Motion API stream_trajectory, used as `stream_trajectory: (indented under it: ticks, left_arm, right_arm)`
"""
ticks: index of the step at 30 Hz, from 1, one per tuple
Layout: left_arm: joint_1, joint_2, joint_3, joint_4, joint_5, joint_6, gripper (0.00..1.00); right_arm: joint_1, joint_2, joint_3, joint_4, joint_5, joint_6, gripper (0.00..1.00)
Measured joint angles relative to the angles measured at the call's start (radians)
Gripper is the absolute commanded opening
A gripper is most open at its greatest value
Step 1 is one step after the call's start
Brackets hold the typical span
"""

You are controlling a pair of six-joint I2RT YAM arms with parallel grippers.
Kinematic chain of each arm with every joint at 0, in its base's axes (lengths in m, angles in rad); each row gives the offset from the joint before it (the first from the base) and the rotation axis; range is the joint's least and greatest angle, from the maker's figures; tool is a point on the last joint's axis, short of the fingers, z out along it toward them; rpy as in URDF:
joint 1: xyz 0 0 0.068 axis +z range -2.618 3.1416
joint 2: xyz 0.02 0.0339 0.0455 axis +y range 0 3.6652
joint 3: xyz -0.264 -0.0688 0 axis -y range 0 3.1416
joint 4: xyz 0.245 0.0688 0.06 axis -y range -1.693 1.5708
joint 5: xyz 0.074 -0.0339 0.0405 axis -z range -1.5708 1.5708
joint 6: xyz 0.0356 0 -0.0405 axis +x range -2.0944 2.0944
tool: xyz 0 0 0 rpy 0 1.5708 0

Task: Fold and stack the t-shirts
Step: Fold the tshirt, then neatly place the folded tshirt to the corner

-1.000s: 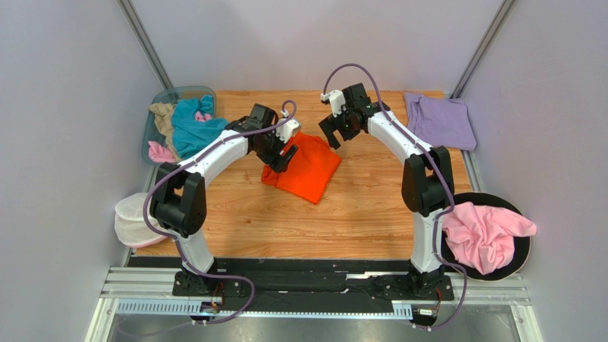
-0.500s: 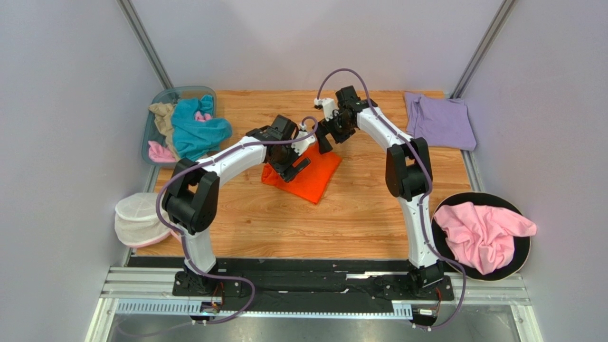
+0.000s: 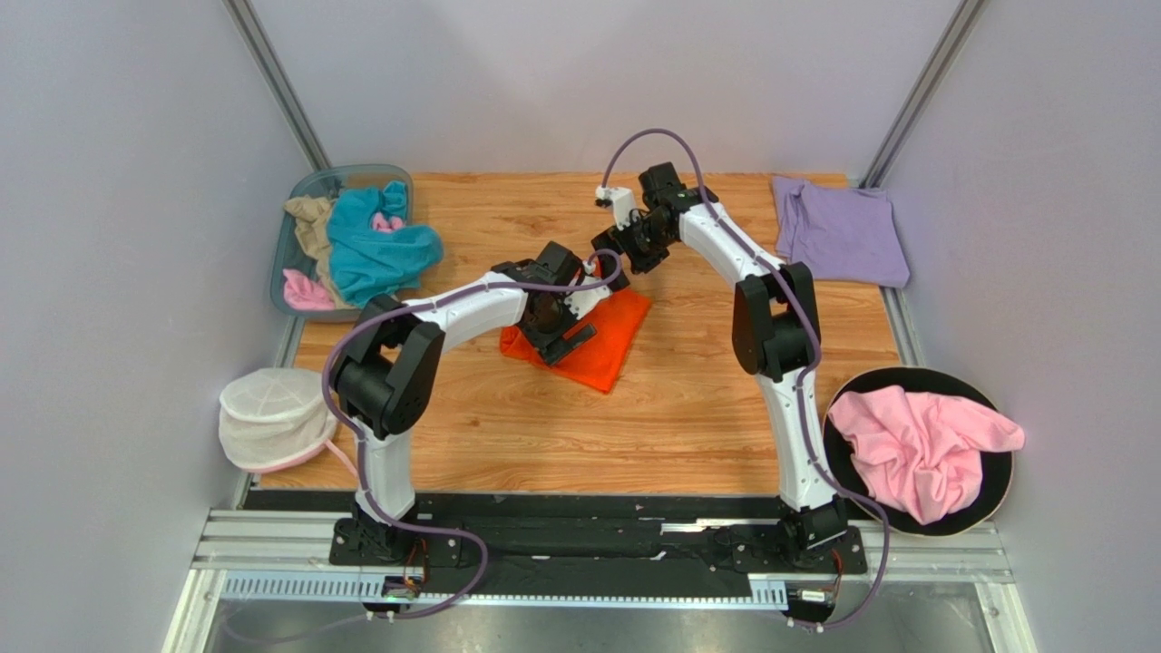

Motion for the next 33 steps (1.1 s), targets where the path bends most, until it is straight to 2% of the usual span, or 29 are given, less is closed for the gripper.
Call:
stream_trajectory:
  ticks: [19, 27, 30, 33]
  left_arm:
    - [-0.018, 0.001, -0.006, 0.011, -0.048, 0.042, 0.87]
    - [-0.018, 0.001, -0.011, 0.019, -0.051, 0.050, 0.86]
    - [-0.019, 0.000, -0.012, 0.021, -0.056, 0.064, 0.86]
    - [-0.021, 0.000, -0.013, 0.023, -0.061, 0.065, 0.86]
  right_arm:
    - [0.011, 0.071, 0.037, -0.006, -0.094, -0.012, 1.00]
    - [0.052, 0.071, 0.023, 0.002, -0.121, -0.030, 1.00]
    - [0.069, 0.059, -0.001, 0.019, -0.128, -0.038, 0.95]
    - [0.081, 0.047, -0.031, 0.032, -0.143, -0.051, 0.78]
